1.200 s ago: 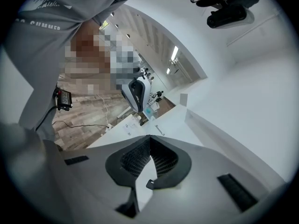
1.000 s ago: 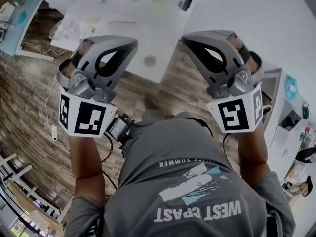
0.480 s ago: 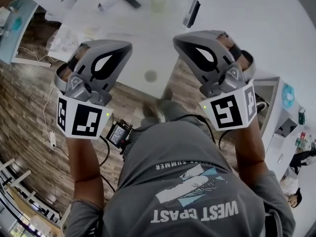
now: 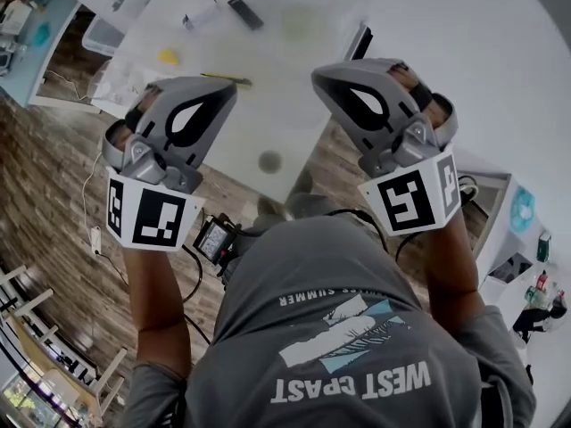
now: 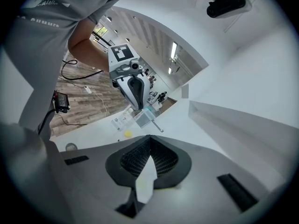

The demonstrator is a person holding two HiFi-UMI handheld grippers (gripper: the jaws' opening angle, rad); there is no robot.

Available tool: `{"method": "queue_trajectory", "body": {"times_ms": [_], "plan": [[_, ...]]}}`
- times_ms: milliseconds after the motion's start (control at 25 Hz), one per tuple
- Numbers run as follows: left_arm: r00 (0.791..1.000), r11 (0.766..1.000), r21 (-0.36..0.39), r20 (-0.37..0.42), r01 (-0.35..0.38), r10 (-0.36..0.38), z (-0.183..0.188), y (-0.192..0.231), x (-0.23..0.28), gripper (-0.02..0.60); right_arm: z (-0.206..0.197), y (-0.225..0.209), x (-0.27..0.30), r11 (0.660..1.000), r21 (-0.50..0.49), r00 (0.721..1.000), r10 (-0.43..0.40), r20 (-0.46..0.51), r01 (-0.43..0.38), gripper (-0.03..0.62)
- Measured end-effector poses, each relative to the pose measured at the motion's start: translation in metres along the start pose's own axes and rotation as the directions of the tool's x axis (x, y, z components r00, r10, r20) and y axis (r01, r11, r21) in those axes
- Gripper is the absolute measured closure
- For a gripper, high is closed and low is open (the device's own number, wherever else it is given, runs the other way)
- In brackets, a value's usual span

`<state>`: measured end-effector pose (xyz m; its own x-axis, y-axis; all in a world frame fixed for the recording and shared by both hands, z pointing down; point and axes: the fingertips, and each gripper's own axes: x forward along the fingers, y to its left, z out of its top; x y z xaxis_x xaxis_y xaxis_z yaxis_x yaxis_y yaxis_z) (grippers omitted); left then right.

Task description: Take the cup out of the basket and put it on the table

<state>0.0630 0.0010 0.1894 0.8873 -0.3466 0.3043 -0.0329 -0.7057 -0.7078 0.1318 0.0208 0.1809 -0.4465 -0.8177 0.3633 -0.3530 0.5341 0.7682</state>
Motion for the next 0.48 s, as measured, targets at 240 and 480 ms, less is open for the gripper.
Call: {"method": "queue_trajectory", "body": {"times_ms": [240, 480], "plan": [[0.998, 1.0, -0.016, -0.058, -0.019, 0.018, -0.003, 0.007, 0.012, 0.572, -0.015, -0.009, 0.009, 0.999, 0.007, 0.998, 0.033, 0.049, -0.033, 0.582], [0.996, 0.999, -0.029, -0.091, -0.027, 0.024, -0.007, 0.011, 0.019, 0.572, -0.023, -0.013, 0.022, 0.998, 0.016, 0.995, 0.055, 0.078, -0.056, 0.582]]}}
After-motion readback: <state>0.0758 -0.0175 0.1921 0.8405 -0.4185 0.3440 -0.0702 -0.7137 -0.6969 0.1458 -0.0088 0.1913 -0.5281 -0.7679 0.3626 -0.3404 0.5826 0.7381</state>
